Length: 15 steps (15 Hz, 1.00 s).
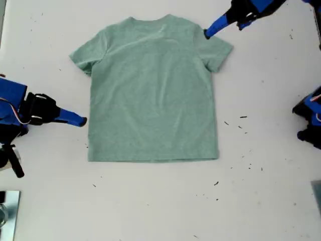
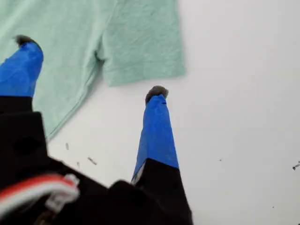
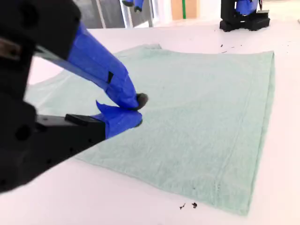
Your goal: Fold t shirt
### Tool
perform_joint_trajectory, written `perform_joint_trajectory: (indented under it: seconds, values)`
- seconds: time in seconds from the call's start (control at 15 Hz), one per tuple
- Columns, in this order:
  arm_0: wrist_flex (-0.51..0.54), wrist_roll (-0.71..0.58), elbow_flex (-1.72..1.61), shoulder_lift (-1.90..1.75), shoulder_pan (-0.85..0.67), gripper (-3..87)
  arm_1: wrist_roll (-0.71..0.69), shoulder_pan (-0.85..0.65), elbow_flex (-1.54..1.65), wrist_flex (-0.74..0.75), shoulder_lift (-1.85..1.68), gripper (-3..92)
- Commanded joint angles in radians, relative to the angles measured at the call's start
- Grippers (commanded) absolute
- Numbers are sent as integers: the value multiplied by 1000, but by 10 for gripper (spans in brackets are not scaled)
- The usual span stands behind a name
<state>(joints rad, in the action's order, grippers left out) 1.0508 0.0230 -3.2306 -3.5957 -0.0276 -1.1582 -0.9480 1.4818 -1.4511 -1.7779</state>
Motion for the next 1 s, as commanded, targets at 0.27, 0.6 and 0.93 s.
perform_joint_trajectory:
  seconds: [0.27,0.6,0.93]
  values:
    - [2,11,5,-11,9,-1,-41,-69,279,407,225,377]
    - [0,15,3,-9,17,-1,-69,-69,156,319,387,19]
    - [0,28,3,-9,31,-1,-103,-20,-184,-95,357,12]
